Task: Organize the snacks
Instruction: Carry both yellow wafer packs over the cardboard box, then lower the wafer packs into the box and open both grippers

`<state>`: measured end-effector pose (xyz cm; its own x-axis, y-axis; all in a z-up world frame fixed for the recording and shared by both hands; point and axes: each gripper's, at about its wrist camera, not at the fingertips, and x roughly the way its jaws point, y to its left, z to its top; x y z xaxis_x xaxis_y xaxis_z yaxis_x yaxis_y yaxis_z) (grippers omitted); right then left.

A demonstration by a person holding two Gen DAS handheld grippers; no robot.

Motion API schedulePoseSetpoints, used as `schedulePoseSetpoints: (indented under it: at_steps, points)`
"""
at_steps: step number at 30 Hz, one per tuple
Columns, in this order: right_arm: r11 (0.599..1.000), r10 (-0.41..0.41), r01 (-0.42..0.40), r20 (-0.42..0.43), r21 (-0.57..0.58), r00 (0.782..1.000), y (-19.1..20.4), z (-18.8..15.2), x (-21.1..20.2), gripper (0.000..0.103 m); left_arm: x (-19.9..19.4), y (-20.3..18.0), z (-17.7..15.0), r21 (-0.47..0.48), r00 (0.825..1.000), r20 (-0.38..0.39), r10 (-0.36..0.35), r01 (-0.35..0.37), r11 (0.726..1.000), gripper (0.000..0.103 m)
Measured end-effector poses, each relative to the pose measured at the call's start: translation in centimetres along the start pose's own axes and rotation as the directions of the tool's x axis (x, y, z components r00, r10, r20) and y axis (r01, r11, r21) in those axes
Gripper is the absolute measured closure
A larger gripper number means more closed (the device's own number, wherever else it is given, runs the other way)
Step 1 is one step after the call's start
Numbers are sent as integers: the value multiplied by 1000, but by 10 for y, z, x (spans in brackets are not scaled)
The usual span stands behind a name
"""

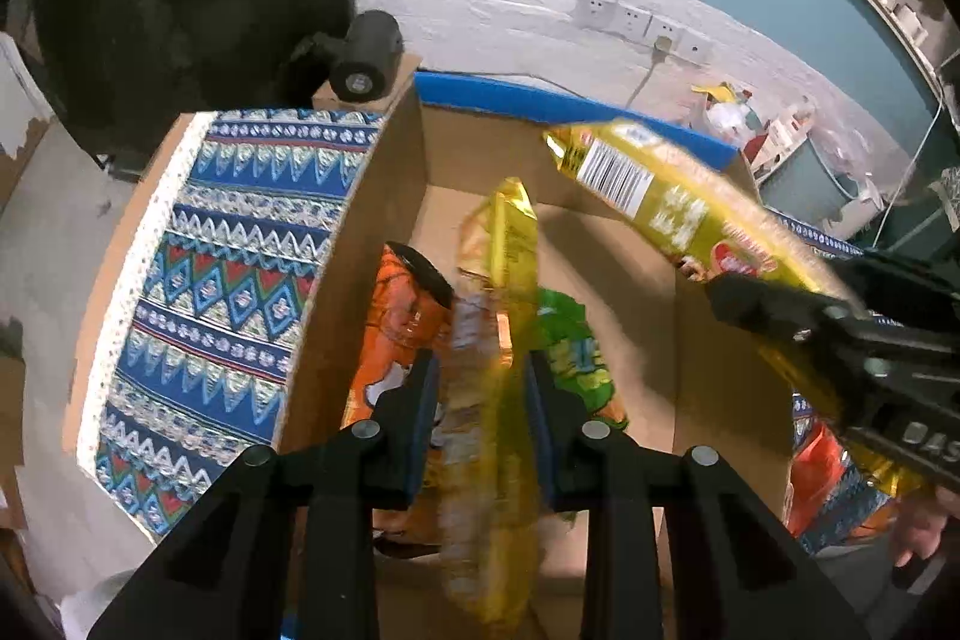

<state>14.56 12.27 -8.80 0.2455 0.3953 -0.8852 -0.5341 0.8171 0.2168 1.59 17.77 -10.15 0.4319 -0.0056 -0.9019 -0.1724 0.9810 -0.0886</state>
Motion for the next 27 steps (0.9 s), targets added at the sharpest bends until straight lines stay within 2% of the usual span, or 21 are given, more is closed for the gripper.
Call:
schedulePoseSetpoints:
  at_steps: [2,4,8,10,13,15,19,21,27]
  points:
    - [1000,-2,2,-9,1,1000,1,-1,3,73,-4,-1,0,12,1000,9,20,-20,1000,71]
    - [1000,-3,4,-17,2,1000,1,-1,7,73,-8,-1,0,18,999,20,29,-29,999,64]
    - [1000,4,-4,-37,9,999,1,-2,14,72,-10,0,-1,21,1000,17,25,-25,999,61]
    - [1000,13,-12,-50,12,999,1,-3,17,72,-9,-1,-1,21,999,15,32,-33,999,48]
    - [1000,24,-23,-46,21,999,2,-2,17,71,-11,-2,-1,23,999,22,35,-36,999,41]
    - [999,30,-29,-43,20,999,3,-2,13,60,-12,-3,-1,24,999,24,37,-38,999,38]
    - [1000,16,-16,-20,22,1000,1,-2,2,51,-14,-7,-1,26,999,24,28,-29,999,33]
    - [1000,-1,1,-8,23,1000,-3,-3,-4,39,-15,-11,-2,32,999,25,20,-21,999,33]
    - [999,-51,51,2,18,999,-18,-16,-20,30,-19,-33,-4,72,1000,21,-5,4,997,31]
